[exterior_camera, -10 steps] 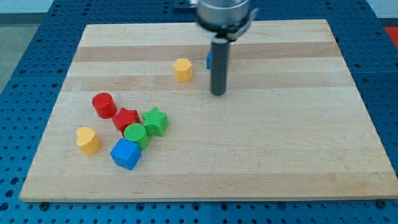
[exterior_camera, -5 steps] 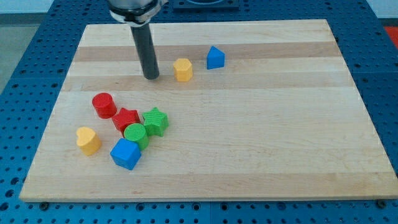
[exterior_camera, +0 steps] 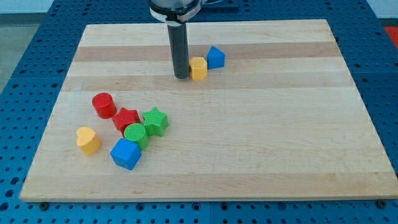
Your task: Move the yellow hexagon into the blue triangle
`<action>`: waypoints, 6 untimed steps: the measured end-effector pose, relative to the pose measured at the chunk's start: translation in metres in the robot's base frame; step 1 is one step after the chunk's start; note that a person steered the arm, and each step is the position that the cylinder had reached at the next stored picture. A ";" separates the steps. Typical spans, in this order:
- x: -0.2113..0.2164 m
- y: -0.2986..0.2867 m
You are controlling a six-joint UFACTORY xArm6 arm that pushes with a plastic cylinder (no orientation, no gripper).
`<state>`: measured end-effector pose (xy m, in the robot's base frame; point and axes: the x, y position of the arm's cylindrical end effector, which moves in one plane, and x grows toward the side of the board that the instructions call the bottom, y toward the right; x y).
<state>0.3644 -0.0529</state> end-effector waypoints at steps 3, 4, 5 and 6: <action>-0.003 -0.181; 0.001 -0.252; 0.035 -0.252; 0.076 -0.228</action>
